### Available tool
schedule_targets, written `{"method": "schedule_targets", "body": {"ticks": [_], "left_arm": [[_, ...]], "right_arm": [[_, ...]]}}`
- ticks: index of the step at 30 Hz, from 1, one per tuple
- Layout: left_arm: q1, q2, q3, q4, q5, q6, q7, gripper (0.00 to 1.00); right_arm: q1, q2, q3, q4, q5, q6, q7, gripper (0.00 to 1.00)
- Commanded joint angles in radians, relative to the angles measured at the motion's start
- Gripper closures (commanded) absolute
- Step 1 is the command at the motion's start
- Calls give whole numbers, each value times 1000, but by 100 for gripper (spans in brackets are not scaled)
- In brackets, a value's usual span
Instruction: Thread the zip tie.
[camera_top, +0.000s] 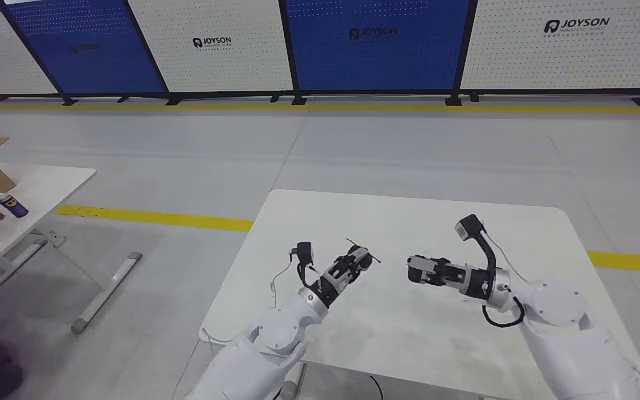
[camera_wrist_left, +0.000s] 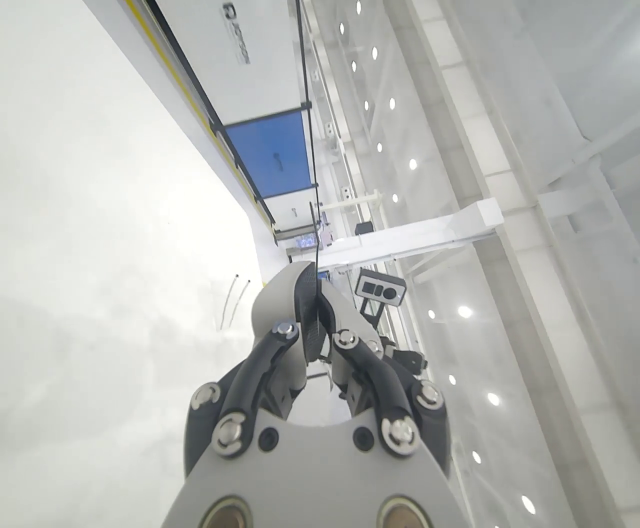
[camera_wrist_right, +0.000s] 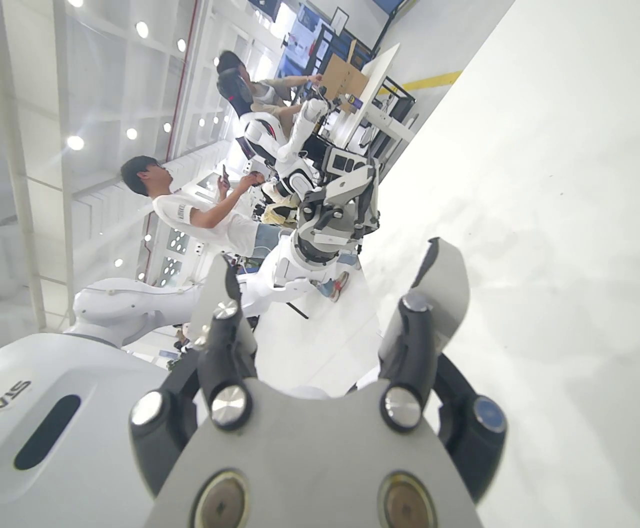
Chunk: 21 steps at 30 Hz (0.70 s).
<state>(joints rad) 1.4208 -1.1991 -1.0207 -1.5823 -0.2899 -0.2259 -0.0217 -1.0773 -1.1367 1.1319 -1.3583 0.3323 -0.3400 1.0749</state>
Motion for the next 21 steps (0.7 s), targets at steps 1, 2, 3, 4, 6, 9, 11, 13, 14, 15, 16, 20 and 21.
{"method": "schedule_targets", "body": {"ticks": [1, 2, 3, 4, 6, 9, 11, 13, 14, 15, 16, 20, 21], "left_arm": [[-2, -5, 16, 8, 33, 3, 55, 100], [-2, -5, 16, 8, 33, 3, 55, 100], [-2, -5, 16, 8, 33, 3, 55, 100], [-2, -5, 16, 8, 33, 3, 55, 100], [-2, -5, 16, 8, 33, 3, 55, 100], [-2, -5, 16, 8, 33, 3, 55, 100], [-2, -5, 16, 8, 33, 3, 55, 100], [-2, -7, 10, 15, -5, 23, 45, 100], [-4, -7, -1, 18, -33, 27, 40, 100], [-3, -7, -12, 21, -54, 25, 39, 100], [2, -6, -26, 22, -83, 19, 33, 100], [27, -2, -73, 19, -72, -4, 87, 100], [33, -2, -77, 21, -10, -7, 142, 100]], "right_arm": [[-14, 2, 21, -11, 16, 0, 7, 0], [-20, 3, 29, -16, 21, 0, 9, 0], [-24, 3, 32, -20, 25, 0, 11, 0], [-24, 3, 32, -20, 25, 0, 11, 0], [-24, 3, 32, -20, 25, 0, 11, 0], [-24, 3, 32, -20, 25, 0, 11, 0], [-24, 3, 32, -20, 25, 0, 11, 0], [-24, 3, 32, -20, 25, 0, 11, 0], [-24, 3, 32, -20, 25, 0, 11, 0], [-24, 3, 32, -20, 25, 0, 11, 0], [-24, 3, 32, -20, 25, 0, 11, 0], [-24, 3, 32, -20, 25, 0, 11, 0], [-24, 3, 32, -20, 25, 0, 11, 0]]}}
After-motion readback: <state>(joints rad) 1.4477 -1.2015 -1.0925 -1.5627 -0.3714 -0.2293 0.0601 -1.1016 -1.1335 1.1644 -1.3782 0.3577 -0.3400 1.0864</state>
